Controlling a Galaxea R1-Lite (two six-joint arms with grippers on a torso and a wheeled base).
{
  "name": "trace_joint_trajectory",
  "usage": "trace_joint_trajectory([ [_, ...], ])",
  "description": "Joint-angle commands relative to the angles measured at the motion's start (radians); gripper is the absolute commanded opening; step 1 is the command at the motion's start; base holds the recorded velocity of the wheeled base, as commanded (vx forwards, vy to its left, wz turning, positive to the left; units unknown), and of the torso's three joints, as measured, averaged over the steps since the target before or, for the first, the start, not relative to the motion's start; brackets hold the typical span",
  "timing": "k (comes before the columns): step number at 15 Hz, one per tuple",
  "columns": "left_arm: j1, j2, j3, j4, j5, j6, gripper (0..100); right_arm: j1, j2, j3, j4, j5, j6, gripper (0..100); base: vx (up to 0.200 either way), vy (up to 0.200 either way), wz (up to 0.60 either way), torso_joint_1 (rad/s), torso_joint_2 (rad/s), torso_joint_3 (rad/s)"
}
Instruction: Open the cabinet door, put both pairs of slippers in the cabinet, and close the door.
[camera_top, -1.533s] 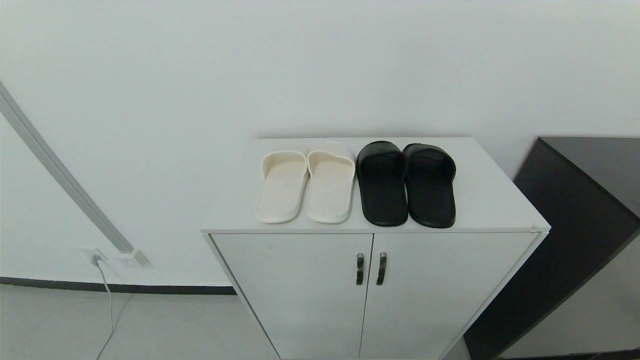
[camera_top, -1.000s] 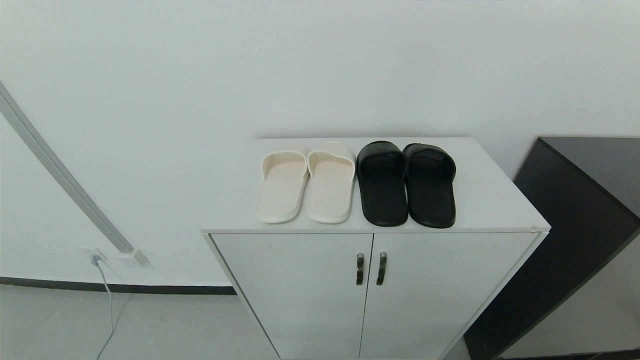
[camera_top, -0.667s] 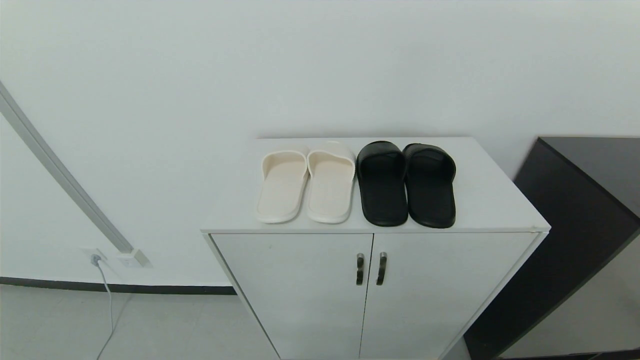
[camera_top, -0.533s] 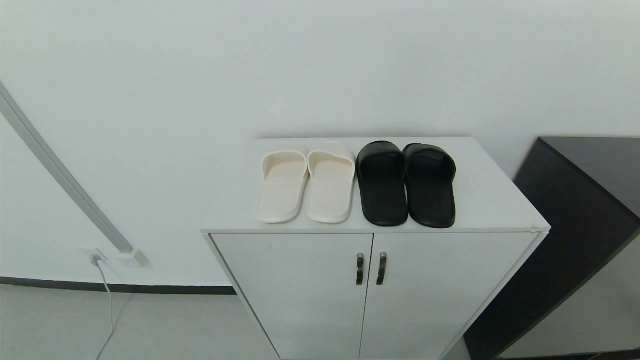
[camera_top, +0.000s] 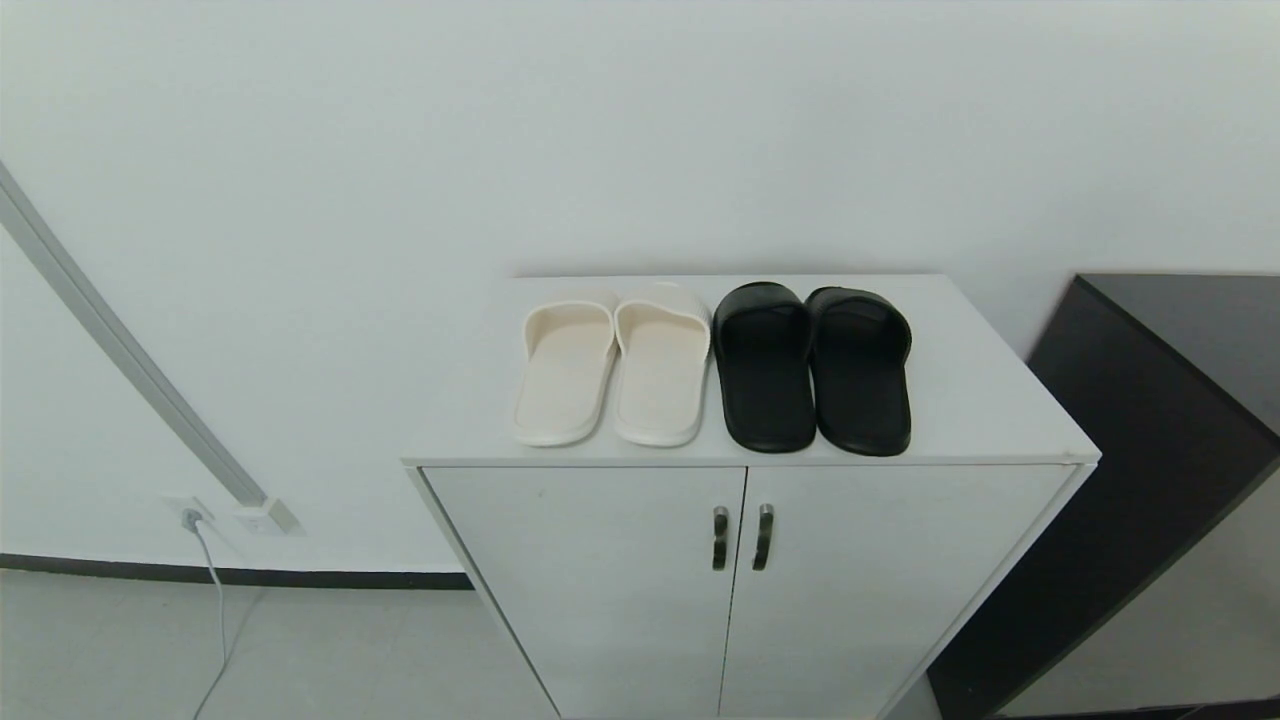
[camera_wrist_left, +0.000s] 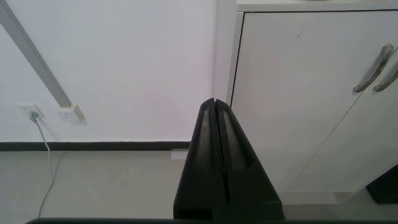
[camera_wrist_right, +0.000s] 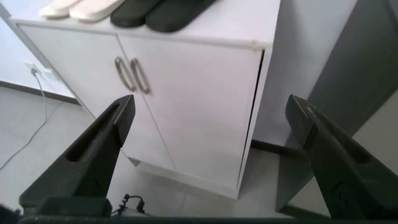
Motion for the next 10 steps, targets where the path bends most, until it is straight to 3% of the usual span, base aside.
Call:
trace_joint_trajectory([
  [1, 0.000, 0.001, 0.000, 0.000, -0.001, -0.001, 0, 0.031, 0.338, -0.087, -0.161, 0.001, 0.001, 100, 0.000, 0.000, 0.00, 0.000, 0.00, 0.000],
  [3, 0.000, 0.001, 0.000, 0.000, -0.001, -0.001, 0, 0.088, 0.399, -0.134, -0.162, -0.016, 0.004, 100, 0.000, 0.000, 0.00, 0.000, 0.00, 0.000],
  [8, 0.000, 0.001, 0.000, 0.002, -0.003, 0.003, 0, 0.678, 0.669, -0.279, -0.230, -0.528, 0.214, 100, 0.000, 0.000, 0.00, 0.000, 0.00, 0.000],
  [10, 0.000, 0.001, 0.000, 0.002, -0.003, 0.003, 0, 0.720, 0.743, -0.315, -0.263, -0.591, 0.240, 100, 0.000, 0.000, 0.00, 0.000, 0.00, 0.000],
])
